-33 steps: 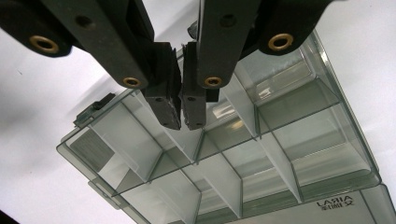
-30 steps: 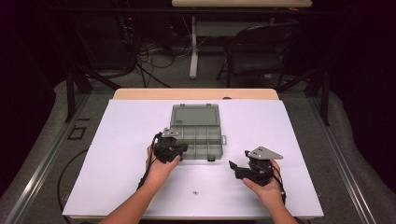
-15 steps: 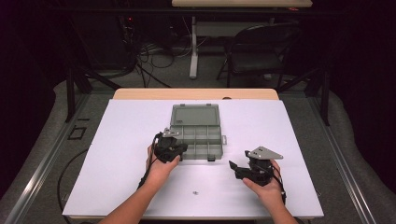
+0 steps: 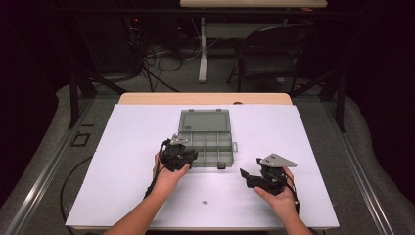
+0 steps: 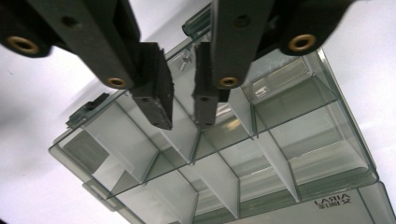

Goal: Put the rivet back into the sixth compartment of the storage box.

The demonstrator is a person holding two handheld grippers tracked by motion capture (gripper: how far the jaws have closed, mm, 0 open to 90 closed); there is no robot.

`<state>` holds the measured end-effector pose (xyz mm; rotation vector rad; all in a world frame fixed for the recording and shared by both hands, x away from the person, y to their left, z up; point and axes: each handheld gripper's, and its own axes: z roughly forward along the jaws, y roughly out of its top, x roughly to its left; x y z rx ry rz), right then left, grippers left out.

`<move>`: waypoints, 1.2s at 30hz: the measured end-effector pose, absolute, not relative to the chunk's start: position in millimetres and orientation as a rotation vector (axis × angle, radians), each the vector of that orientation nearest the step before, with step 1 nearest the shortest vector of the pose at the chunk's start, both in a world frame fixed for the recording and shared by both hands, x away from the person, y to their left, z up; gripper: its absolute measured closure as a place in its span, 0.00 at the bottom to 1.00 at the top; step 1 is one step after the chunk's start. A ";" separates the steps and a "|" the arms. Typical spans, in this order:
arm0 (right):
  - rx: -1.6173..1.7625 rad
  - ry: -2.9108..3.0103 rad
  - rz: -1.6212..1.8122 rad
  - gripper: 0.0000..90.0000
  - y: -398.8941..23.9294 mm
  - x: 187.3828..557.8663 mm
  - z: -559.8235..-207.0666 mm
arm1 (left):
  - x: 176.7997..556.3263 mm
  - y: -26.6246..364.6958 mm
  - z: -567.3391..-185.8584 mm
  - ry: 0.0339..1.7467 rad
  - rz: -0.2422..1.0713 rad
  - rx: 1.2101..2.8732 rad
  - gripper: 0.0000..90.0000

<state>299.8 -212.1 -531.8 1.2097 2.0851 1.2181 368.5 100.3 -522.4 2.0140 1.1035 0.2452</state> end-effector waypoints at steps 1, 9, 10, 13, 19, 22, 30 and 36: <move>1.210 2.085 1.217 0.27 -212.1 299.8 -531.9 | 368.0 100.9 -521.8 1.095 0.247 2.013 0.82; 1.211 2.088 1.212 0.27 -211.6 299.4 -531.7 | 359.0 106.0 -517.7 1.058 0.253 1.982 0.55; 1.206 2.088 1.211 0.27 -211.7 299.5 -531.8 | 357.4 106.5 -517.9 1.053 0.268 1.981 0.53; 1.208 2.088 1.213 0.27 -211.8 299.4 -531.8 | 352.7 110.2 -518.8 1.046 0.286 1.991 0.47; 1.211 2.085 1.214 0.27 -211.7 299.4 -531.7 | 339.3 117.8 -519.1 1.038 0.270 1.987 0.44; 1.213 2.085 1.212 0.27 -211.9 299.3 -531.5 | 329.6 120.4 -519.1 1.025 0.273 1.989 0.44; 1.211 2.085 1.210 0.27 -211.9 299.7 -532.1 | 307.9 125.6 -522.0 1.002 0.287 1.987 0.44; 1.211 2.084 1.206 0.27 -212.1 300.0 -532.7 | 298.7 126.6 -526.2 0.993 0.261 1.976 0.46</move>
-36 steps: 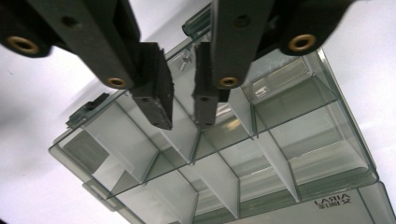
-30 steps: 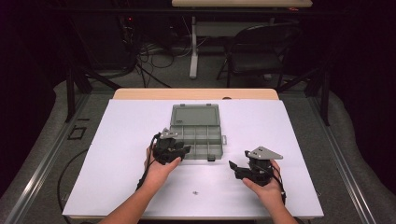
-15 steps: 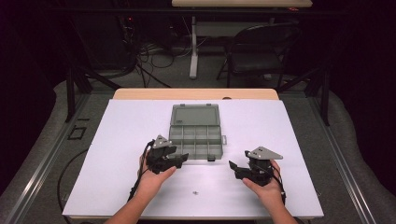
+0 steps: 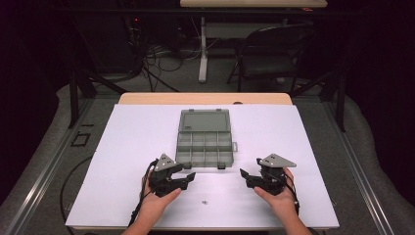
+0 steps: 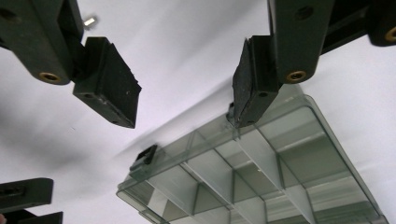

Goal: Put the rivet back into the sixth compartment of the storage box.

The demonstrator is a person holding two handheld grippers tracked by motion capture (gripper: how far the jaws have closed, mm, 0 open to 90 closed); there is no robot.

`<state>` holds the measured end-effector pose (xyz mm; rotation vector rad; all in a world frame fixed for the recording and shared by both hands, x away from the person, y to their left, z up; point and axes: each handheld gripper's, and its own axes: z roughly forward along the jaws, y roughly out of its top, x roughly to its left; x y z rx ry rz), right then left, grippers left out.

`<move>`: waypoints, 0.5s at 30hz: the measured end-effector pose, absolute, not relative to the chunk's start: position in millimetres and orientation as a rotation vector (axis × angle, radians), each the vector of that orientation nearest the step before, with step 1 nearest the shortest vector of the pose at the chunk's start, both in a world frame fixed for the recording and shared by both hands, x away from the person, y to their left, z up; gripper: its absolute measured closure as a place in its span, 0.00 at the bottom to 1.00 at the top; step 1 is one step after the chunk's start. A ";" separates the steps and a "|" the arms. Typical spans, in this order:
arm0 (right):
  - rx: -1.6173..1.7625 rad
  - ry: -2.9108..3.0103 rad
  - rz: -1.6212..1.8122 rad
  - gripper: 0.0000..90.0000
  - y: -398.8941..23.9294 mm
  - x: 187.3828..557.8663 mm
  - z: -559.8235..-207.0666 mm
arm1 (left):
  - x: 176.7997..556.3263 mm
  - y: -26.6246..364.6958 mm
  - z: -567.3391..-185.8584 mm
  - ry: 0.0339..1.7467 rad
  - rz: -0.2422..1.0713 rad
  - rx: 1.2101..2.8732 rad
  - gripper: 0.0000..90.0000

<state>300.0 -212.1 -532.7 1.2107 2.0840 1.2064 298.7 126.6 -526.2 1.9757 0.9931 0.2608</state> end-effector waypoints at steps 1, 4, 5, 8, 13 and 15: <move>1.215 2.083 1.208 0.27 -212.0 300.0 -532.8 | 297.4 126.3 -527.0 0.986 0.253 1.979 0.47; 1.217 2.085 1.206 0.27 -212.1 300.9 -533.1 | 293.2 124.3 -529.1 0.972 0.248 1.987 0.48; 1.217 2.085 1.206 0.27 -212.0 301.2 -533.1 | 292.1 123.9 -529.5 0.968 0.244 1.990 0.48; 1.219 2.085 1.206 0.27 -211.9 302.1 -533.7 | 290.2 122.6 -531.0 0.957 0.240 1.996 0.48; 1.221 2.085 1.208 0.27 -212.3 302.2 -533.5 | 286.5 119.2 -533.8 0.945 0.224 1.995 0.48; 1.226 2.085 1.205 0.27 -212.5 302.4 -533.9 | 285.2 118.4 -534.8 0.942 0.214 1.995 0.49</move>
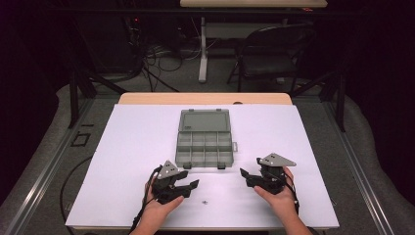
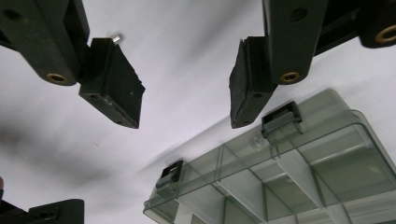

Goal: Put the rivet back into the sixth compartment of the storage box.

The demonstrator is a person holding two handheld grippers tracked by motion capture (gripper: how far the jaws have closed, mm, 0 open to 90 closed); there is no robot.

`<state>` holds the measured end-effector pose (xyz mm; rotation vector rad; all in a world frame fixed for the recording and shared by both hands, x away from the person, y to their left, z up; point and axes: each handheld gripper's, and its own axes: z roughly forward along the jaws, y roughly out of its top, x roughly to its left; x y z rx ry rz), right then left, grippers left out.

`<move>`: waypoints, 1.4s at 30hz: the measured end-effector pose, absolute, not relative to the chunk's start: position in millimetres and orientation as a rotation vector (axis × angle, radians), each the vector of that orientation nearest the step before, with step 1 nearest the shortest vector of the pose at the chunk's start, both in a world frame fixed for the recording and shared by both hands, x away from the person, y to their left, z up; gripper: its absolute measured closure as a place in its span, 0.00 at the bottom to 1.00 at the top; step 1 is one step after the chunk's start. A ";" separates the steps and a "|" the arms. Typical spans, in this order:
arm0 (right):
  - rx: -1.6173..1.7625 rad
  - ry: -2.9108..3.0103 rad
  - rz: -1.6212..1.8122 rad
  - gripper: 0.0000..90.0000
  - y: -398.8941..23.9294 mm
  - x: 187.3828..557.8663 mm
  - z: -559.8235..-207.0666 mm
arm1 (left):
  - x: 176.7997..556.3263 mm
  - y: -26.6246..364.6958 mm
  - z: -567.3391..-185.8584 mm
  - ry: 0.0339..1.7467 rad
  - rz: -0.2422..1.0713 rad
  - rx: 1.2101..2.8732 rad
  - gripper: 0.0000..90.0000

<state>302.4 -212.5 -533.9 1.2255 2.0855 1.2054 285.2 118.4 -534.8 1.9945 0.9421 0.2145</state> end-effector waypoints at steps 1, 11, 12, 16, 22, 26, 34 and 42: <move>1.226 2.086 1.206 0.27 -212.4 302.3 -533.8 | 284.7 117.9 -535.3 0.943 0.215 1.993 0.50; 1.215 2.084 1.211 0.27 -211.1 302.5 -533.7 | 276.1 117.4 -540.2 0.943 0.197 1.980 0.54; 1.217 2.089 1.205 0.27 -211.3 302.5 -533.6 | 275.0 117.8 -540.4 0.942 0.193 1.982 0.54; 1.215 2.088 1.208 0.27 -211.2 302.0 -533.2 | 271.5 118.5 -542.1 0.934 0.192 1.983 0.55; 1.207 2.090 1.209 0.27 -209.6 302.4 -533.3 | 267.4 117.3 -548.4 0.929 0.171 1.994 0.57; 1.201 2.091 1.213 0.27 -208.3 301.9 -532.2 | 264.7 115.3 -553.9 0.939 0.147 2.013 0.61; 1.196 2.096 1.210 0.27 -207.5 301.6 -532.1 | 260.2 106.2 -563.9 0.925 0.098 2.026 0.69; 1.191 2.098 1.210 0.27 -207.2 302.3 -532.4 | 258.0 98.3 -567.2 0.891 0.061 2.047 0.75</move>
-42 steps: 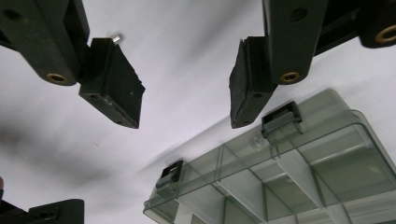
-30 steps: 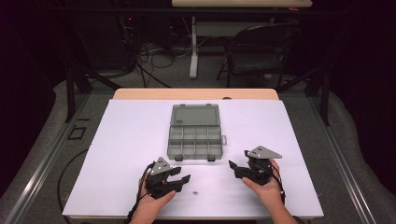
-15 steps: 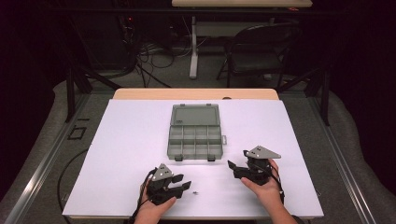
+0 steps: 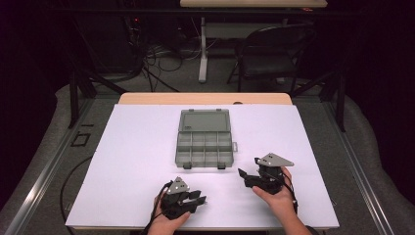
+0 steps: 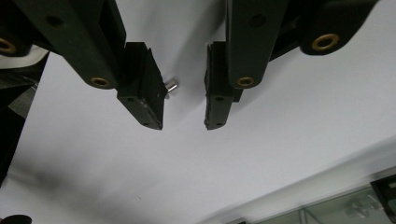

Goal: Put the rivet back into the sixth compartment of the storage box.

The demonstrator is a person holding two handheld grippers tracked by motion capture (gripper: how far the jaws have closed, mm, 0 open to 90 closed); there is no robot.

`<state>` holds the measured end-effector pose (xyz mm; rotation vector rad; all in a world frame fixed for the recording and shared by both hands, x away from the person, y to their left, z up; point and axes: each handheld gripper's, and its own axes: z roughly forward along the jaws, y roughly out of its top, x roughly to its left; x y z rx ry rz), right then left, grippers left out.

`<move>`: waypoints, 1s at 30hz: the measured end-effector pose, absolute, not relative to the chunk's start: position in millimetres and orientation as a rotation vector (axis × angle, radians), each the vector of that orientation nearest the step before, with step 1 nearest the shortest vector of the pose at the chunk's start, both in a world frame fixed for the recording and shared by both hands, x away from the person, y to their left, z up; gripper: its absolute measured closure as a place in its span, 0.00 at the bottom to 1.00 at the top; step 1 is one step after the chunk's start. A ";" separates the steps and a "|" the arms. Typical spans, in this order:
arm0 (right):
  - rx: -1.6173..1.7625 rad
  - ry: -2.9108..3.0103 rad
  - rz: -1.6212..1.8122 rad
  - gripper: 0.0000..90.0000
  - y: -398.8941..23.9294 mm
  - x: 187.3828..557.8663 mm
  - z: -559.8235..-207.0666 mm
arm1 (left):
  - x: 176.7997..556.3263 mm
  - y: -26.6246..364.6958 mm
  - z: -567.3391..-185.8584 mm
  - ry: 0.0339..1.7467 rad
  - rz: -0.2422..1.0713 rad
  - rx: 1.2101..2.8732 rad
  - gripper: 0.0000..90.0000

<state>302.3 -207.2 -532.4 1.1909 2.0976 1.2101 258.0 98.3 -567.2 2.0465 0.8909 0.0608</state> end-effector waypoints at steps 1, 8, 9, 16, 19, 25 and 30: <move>1.190 2.096 1.210 0.27 -207.4 302.3 -532.3 | 257.7 97.7 -567.1 0.887 0.062 2.050 0.76; 1.187 2.100 1.208 0.27 -207.3 302.2 -532.5 | 256.4 94.9 -566.6 0.872 0.046 2.052 0.79; 1.188 2.099 1.208 0.27 -207.5 302.2 -532.5 | 256.6 94.3 -566.6 0.871 0.040 2.052 0.79; 1.200 2.100 1.209 0.27 -207.7 302.5 -532.4 | 258.4 87.9 -566.5 0.859 0.029 2.065 0.82; 1.200 2.097 1.210 0.27 -207.8 302.4 -532.4 | 258.8 86.1 -567.2 0.850 0.031 2.083 0.84; 1.197 2.099 1.211 0.27 -208.0 302.4 -532.3 | 259.1 86.6 -568.6 0.856 0.037 2.088 0.89; 1.201 2.097 1.211 0.27 -208.3 302.5 -532.3 | 259.5 87.5 -569.4 0.860 0.031 2.082 0.91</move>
